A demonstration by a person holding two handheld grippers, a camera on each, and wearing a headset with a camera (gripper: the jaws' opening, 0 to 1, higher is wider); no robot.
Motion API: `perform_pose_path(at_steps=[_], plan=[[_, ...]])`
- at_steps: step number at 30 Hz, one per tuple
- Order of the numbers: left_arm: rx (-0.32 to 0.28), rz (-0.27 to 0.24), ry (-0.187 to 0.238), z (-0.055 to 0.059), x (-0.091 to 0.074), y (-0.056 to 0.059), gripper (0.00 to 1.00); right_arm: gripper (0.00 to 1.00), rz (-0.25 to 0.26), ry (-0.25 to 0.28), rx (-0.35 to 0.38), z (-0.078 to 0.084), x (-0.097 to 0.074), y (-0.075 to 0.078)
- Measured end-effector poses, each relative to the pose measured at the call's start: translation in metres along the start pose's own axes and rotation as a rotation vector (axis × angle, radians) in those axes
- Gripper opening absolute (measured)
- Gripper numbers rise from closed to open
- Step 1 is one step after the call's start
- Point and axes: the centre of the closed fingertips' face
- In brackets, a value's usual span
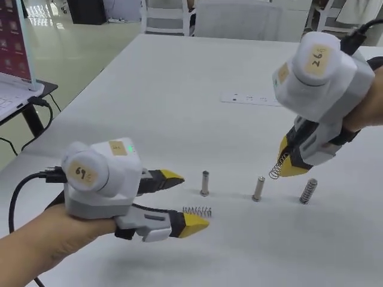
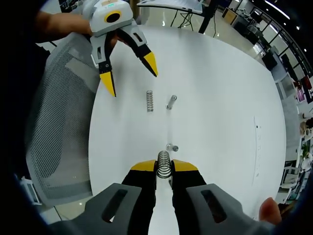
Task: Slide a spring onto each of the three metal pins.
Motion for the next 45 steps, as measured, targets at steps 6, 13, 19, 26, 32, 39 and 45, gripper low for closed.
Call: perform_pose_path(at_steps=[6,13,19,26,32,39,45], plan=[[-0.010,-0.005,0.009,-0.001,-0.001,-0.002,0.50,0.09,-0.012,-0.013,0.000,-0.005,0.006,0.007],[-0.018,-0.015,0.017,-0.001,-0.003,-0.005,0.52,0.09,-0.023,-0.027,-0.002,-0.009,0.013,0.014],[-0.023,-0.020,0.020,-0.001,-0.003,-0.007,0.54,0.09,-0.038,-0.056,-0.009,-0.009,0.024,0.016],[-0.031,-0.024,0.025,-0.001,-0.004,-0.009,0.55,0.09,-0.054,-0.075,-0.009,-0.008,0.031,0.019],[-0.032,-0.023,0.023,0.000,-0.004,-0.008,0.55,0.09,-0.063,-0.095,-0.011,-0.007,0.040,0.023],[-0.033,-0.022,0.024,0.000,-0.005,-0.008,0.54,0.09,-0.076,-0.104,-0.014,-0.007,0.042,0.022],[-0.033,-0.022,0.020,0.001,-0.004,-0.009,0.54,0.09,-0.084,-0.121,-0.020,-0.006,0.048,0.022]])
Point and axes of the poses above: the centre of the closed fingertips' face, and the gripper's own axes: x roughly forward along the fingers, y roughly to its right, z roughly out of its underside, and after that the axes turned 15 degrees about -y, right-handed
